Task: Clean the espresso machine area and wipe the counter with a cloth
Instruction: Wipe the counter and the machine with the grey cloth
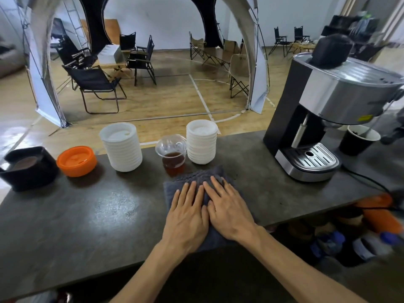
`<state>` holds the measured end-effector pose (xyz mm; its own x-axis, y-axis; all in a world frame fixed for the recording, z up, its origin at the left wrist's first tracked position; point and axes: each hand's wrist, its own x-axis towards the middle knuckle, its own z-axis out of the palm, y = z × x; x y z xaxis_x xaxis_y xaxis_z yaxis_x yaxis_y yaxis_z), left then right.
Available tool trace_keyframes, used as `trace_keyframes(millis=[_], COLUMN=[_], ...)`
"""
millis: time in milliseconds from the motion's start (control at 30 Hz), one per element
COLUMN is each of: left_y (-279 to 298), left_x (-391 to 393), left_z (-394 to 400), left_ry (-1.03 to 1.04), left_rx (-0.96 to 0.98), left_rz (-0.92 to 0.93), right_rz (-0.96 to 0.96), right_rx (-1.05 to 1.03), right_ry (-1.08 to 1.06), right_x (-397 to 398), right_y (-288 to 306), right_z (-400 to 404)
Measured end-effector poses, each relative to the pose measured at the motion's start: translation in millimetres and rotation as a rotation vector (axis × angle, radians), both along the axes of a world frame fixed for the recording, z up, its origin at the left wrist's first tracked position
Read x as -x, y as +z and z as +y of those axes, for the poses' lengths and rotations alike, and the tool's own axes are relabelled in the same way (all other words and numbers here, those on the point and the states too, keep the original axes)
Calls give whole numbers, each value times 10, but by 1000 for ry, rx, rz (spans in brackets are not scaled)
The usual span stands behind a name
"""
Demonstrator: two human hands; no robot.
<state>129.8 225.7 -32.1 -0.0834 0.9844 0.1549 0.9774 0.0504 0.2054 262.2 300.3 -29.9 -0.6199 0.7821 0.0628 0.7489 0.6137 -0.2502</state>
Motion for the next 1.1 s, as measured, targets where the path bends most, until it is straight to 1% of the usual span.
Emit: trace_keyframes(millis=[67,167,300,367,433,500,533,633,800,933,1100], left_y=[17,49,156,119,82,56,46,58,-44,-40,16], left_x=[68,247,611,906,1180,1292,1282,1049,657,333,-24], left_z=[-91,-328,-750,-1001,-1246,-1356,-1345,-1145,-804,-639,-620], left_ry=[-15,-34,-18,60,199,293,302,268,169,78,-43], left_rx=[1,-17,-22,-27,-31,-25,-19,21,95,53,-15], left_rz=[5,8,6,22,10,20,27,-4,20,33,25], right_rz=[-19,12,38,52,74,54,43,61,74,71,63], right_rx=[-17,9,20,30,55,74,75,60,41,-6,-26], right_ry=[0,14,75,152,249,308,316,292,222,183,129], right_x=[55,212,632,951,1264,1415,1410,1154,612,231,-199], right_y=[-10,15,45,39,54,94,103,77,47,32,-22], right_z=[-101,-360,-735,-894,-1022,-1049,-1023,-892,-666,-572,-609])
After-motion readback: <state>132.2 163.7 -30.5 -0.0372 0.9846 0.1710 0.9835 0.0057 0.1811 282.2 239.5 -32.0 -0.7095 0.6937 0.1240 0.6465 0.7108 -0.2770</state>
